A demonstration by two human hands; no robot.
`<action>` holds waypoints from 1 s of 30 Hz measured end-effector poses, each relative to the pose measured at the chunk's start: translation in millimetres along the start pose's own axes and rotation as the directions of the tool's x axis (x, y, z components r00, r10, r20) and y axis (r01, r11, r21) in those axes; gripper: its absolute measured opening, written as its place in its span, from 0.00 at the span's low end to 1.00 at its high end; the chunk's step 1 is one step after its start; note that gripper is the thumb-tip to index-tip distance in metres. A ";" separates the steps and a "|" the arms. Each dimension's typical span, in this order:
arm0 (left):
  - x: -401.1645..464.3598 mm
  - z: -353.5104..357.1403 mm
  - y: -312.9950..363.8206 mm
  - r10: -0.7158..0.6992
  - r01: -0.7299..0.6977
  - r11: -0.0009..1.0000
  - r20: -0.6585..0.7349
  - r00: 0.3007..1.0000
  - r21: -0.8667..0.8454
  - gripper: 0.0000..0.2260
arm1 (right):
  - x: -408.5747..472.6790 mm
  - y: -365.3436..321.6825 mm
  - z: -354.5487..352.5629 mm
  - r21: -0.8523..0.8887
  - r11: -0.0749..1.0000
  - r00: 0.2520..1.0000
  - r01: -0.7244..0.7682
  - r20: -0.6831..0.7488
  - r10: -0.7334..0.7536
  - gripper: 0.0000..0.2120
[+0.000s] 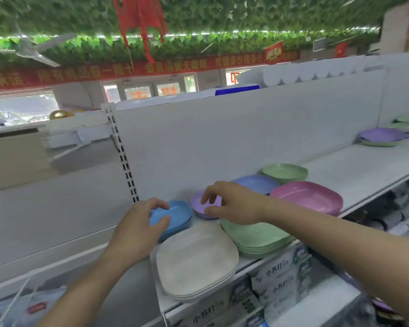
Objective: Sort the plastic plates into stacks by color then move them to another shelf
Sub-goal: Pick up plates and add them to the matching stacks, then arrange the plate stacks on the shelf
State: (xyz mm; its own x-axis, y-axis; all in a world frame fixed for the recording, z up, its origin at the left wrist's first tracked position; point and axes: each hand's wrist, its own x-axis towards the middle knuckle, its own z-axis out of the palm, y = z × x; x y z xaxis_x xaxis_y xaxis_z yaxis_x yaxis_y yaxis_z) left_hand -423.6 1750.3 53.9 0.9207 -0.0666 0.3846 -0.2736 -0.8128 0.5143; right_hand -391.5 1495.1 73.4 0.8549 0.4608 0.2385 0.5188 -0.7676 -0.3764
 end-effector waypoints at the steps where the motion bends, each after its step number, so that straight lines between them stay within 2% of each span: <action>1: 2.5 3.8 13.4 0.041 -0.041 0.999 0.007 0.999 -0.006 0.08 | -8.9 5.4 -6.5 0.008 1.000 1.000 -0.006 -0.024 0.006 0.13; 6: 10.0 39.5 105.3 0.268 -0.265 0.963 0.060 0.962 -0.058 0.08 | -75.6 50.6 -54.3 0.056 0.997 0.988 -0.043 -0.144 0.051 0.10; 13: 16.9 136.8 262.8 0.501 -0.476 0.862 0.149 0.852 -0.176 0.07 | -229.4 159.3 -137.9 0.048 0.984 0.942 -0.174 -0.284 0.181 0.09; 18: 9.3 234.6 398.9 0.612 -0.565 0.784 0.166 0.774 -0.257 0.13 | -358.0 244.7 -206.8 -0.041 0.960 0.912 -0.277 -0.326 0.249 0.08; 25: -5.8 353.7 590.2 0.730 -0.643 0.677 0.212 0.650 -0.359 0.14 | -505.6 359.3 -286.6 -0.058 0.891 0.829 -0.451 -0.398 0.393 0.09; 30: -4.0 424.2 692.9 0.825 -0.714 0.561 0.214 0.523 -0.419 0.06 | -570.5 417.6 -333.9 -0.038 0.845 0.744 -0.533 -0.497 0.447 0.07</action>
State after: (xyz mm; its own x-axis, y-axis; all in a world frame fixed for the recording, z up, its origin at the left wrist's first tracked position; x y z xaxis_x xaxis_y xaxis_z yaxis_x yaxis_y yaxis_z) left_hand -498.8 941.8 83.5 0.3155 -0.8294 0.4611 -0.9274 -0.1665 0.3351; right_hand -665.8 762.9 79.1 0.8631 -0.2214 0.4540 -0.0174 -0.9114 -0.4112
